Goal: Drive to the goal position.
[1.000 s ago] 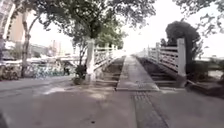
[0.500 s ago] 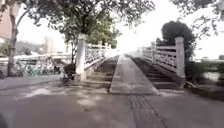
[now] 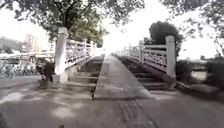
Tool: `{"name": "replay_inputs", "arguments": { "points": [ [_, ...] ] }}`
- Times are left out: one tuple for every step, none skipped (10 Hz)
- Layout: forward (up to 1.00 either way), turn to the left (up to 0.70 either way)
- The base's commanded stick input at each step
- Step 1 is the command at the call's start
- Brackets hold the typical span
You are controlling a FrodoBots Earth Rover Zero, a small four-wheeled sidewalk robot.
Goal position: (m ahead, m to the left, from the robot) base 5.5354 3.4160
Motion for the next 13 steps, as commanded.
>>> {"name": "replay_inputs", "arguments": {
  "points": [
    [0.7,0.0],
    [0.7,0.0],
    [0.7,0.0],
    [0.7,0.04],
    [0.7,0.11],
    [0.7,0.14],
    [0.7,0.14],
    [0.7,0.1],
    [0.7,0.03],
    [0.7,0.0],
    [0.7,0.0],
    [0.7,0.0],
    [0.7,0.0]
  ]
}}
